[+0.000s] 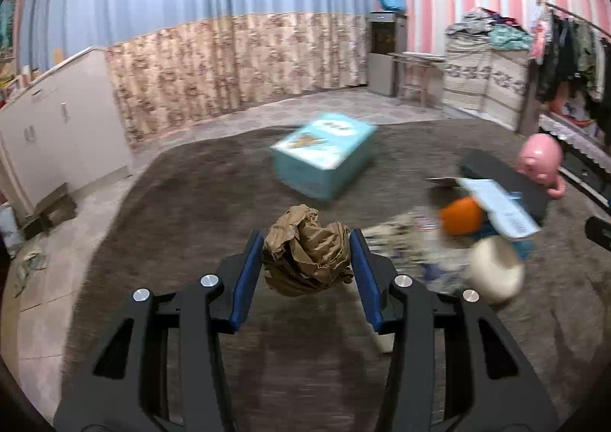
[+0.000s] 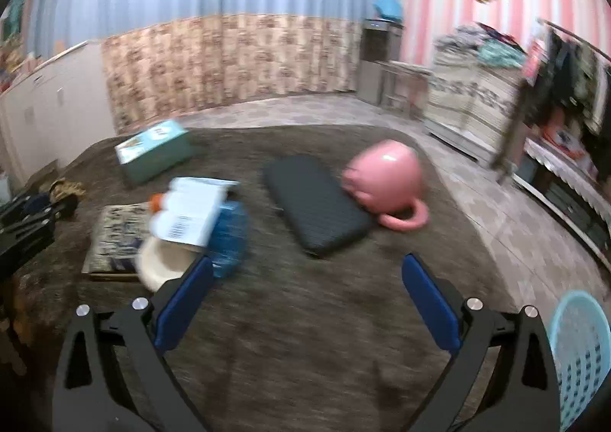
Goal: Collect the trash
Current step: 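Grasp the brown paper bag with the left tool and lift it, then grasp the white receipt paper with the right tool while the left tool holds the bag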
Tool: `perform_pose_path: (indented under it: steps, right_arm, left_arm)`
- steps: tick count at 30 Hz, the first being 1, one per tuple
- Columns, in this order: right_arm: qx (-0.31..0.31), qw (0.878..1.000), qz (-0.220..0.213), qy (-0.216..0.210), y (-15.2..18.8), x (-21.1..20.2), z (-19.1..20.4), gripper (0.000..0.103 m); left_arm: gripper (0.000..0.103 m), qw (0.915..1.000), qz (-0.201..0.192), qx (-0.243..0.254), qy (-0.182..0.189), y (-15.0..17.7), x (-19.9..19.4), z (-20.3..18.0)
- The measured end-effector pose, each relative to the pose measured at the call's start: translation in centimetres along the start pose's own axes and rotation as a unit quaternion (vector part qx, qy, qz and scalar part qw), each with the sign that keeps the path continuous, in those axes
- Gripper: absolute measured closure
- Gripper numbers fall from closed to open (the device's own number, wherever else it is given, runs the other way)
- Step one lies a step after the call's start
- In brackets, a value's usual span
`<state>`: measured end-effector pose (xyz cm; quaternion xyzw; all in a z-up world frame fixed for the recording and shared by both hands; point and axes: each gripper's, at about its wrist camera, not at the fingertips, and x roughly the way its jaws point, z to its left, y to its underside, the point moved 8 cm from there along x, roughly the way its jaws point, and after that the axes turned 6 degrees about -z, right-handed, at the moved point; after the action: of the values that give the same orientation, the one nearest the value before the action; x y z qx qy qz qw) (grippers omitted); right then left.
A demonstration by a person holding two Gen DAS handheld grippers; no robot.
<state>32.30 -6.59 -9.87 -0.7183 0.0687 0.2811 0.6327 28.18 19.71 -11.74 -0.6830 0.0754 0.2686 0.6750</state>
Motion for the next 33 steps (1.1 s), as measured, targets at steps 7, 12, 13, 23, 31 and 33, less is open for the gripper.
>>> perform_pose_path:
  steps: [7,12,13,23,31,33]
  right_arm:
    - [0.002,0.998,0.036,-0.054,-0.5,3.4,5.6,0.019]
    - [0.024,0.995,0.071,-0.065,-0.2,5.5,7.3,0.021]
    - [0.026,0.994,0.078,-0.066,0.0,5.9,7.5,0.028]
    - [0.029,0.995,0.066,-0.069,-0.1,4.9,7.1,0.051]
    - [0.056,0.997,0.005,-0.047,-2.4,-1.3,2.1,0.051]
    - [0.064,0.997,-0.006,-0.034,-2.5,-2.9,0.0,0.051]
  left_arm:
    - [0.058,0.9998,-0.003,-0.014,-0.016,-0.2,-0.3,4.4]
    - [0.058,0.9998,-0.008,-0.012,-0.016,0.1,-0.3,5.3]
    - [0.058,0.9998,-0.006,-0.013,-0.014,0.1,-0.4,5.3]
    - [0.058,0.9999,-0.012,0.002,-0.007,-0.1,-0.7,4.6]
    - [0.058,0.9993,-0.038,-0.002,0.000,-2.4,-3.0,3.0]
    - [0.058,0.9990,-0.044,-0.003,0.004,-2.9,-3.4,2.4]
